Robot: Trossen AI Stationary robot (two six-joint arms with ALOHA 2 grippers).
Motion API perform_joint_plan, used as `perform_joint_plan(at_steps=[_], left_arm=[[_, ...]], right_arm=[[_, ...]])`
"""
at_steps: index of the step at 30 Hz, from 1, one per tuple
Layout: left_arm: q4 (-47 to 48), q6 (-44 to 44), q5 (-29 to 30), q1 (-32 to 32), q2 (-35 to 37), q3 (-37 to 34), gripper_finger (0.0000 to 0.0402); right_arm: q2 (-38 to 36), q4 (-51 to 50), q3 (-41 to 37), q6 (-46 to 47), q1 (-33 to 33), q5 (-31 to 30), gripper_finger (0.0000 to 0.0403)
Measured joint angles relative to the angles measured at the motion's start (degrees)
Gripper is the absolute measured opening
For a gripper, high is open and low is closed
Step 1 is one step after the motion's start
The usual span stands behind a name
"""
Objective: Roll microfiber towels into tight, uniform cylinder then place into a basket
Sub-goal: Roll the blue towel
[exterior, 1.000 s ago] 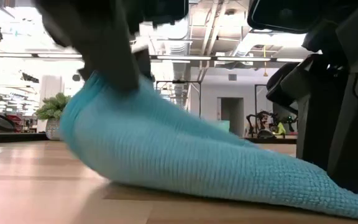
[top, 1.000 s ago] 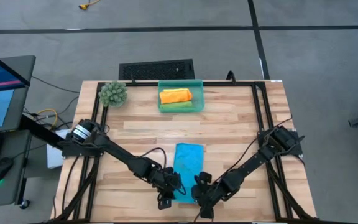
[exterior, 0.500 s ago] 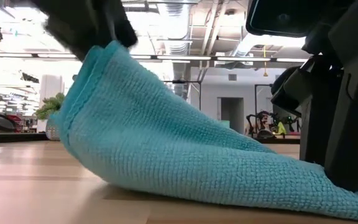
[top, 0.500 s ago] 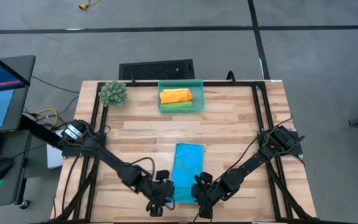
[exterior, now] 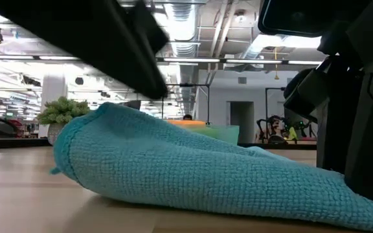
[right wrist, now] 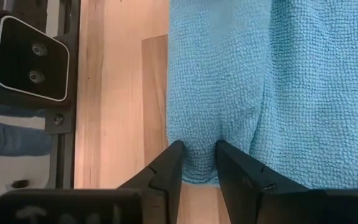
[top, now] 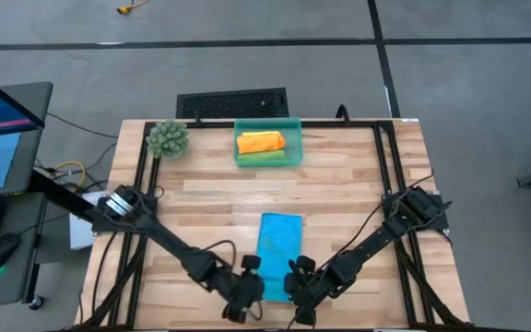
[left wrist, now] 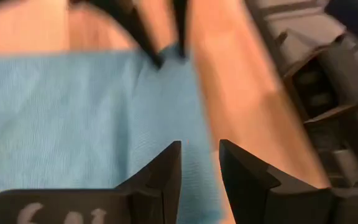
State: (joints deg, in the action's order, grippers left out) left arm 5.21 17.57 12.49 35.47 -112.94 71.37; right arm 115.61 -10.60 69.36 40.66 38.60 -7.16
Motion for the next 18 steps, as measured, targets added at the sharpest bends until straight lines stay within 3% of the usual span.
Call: perform_joint_plan(at_steps=[5,10,18], left_arm=[[-0.5,1.0,-1.4,-1.7,-4.2,0.0,0.0096],[-1.0,0.6,-7.9,-3.1,-5.8,0.2,0.0096],[-1.0,3.0,-7.3,-3.1,-5.9,0.2,0.0096]], right_arm=[[0.0,0.2,0.0,0.0,0.0,0.0,0.012],[-0.7,0.3,0.1,1.3,-0.1,0.0,0.012],[-7.4,-3.3,0.6,1.1,0.3,-0.3,0.012]])
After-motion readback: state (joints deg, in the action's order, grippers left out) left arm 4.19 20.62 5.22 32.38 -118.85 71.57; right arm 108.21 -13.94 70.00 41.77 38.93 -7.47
